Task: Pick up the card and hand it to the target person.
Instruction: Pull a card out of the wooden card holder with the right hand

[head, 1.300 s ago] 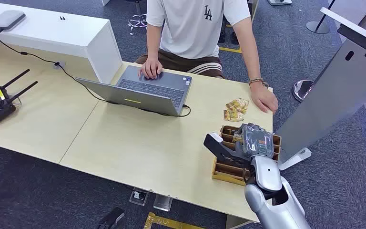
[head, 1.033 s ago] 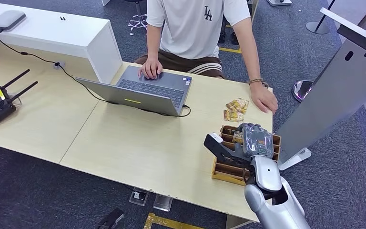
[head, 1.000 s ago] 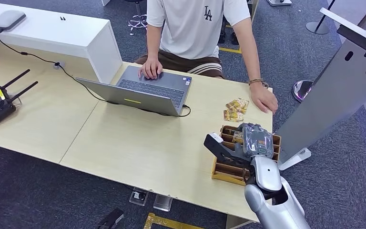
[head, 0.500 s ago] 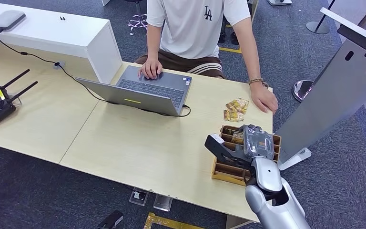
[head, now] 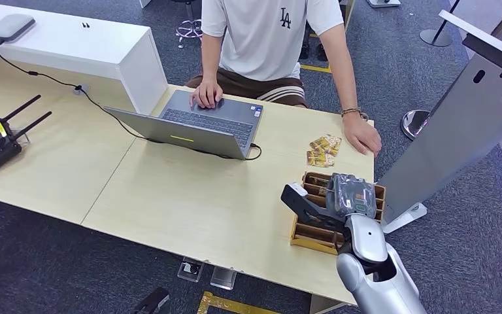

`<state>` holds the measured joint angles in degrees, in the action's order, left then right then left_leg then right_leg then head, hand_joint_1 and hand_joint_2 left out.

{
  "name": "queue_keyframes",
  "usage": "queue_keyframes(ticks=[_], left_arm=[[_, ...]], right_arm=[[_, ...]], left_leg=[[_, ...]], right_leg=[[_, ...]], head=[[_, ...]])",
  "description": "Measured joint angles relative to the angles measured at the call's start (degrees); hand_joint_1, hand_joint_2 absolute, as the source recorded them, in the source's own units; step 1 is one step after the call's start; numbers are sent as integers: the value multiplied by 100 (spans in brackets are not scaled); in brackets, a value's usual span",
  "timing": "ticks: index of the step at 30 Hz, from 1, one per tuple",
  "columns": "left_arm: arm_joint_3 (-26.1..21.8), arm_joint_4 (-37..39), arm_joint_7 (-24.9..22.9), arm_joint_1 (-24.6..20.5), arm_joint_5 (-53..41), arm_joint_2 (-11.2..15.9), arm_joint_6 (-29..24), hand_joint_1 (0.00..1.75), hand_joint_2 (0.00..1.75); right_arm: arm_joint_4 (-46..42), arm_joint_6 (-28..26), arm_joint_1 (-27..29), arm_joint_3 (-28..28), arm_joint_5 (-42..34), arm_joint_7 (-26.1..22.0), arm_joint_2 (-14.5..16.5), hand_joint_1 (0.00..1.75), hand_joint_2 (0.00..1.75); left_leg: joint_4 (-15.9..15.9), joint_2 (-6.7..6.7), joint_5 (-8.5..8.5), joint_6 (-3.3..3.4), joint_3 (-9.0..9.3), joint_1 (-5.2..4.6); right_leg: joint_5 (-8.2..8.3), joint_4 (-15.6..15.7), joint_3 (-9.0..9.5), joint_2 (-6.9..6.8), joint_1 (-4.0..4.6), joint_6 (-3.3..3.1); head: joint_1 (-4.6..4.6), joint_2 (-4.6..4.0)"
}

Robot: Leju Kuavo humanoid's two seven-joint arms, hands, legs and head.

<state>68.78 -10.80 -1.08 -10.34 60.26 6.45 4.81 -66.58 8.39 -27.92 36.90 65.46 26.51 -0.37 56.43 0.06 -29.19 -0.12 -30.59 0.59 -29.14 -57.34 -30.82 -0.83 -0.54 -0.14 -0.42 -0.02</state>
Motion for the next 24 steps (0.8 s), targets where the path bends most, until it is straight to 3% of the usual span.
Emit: queue_keyframes(ticks=[9,13,24], left_arm=[[0,0,11,-62,-45,0,-6,0,0],[2,0,12,-67,-152,0,-49,0,175],[2,0,26,-69,-217,1,-109,0,175]], right_arm=[[-17,-4,-26,4,-52,-7,1,155,175],[-17,-14,-29,6,-70,-9,0,157,175],[-40,-16,-24,6,-102,-16,0,157,175]], left_leg=[[0,0,0,0,1,0],[0,0,0,0,1,0],[0,0,0,0,0,0]], right_leg=[[0,0,1,0,0,0],[0,0,1,0,0,0],[0,0,0,0,0,0]], head=[[0,0],[0,0],[0,0]])
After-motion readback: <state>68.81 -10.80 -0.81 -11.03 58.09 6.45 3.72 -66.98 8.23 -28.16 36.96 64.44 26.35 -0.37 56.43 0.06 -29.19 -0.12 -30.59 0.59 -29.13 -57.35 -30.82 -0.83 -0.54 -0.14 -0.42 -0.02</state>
